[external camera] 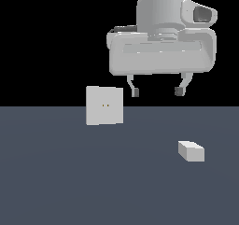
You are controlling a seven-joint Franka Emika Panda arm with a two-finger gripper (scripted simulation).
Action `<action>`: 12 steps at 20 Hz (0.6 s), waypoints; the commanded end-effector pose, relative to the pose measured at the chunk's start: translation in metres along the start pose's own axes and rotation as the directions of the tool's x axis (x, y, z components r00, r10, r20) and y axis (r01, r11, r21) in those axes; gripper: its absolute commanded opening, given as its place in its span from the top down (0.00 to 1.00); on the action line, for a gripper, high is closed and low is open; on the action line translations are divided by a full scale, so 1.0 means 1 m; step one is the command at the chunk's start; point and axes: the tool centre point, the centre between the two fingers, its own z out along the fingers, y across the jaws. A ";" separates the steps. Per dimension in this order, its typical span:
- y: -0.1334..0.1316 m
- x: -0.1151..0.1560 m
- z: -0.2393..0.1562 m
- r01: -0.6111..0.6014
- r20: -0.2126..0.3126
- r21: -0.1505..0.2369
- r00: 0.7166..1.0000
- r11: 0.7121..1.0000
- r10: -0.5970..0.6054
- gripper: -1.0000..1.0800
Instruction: Plug the charger into the wall socket.
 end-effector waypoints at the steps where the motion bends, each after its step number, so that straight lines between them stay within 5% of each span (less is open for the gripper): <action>1: 0.010 -0.007 0.009 -0.013 -0.025 -0.002 1.000 1.000 0.013 0.04; 12: 0.043 -0.029 0.046 -0.060 -0.117 0.003 0.991 0.998 0.060 0.04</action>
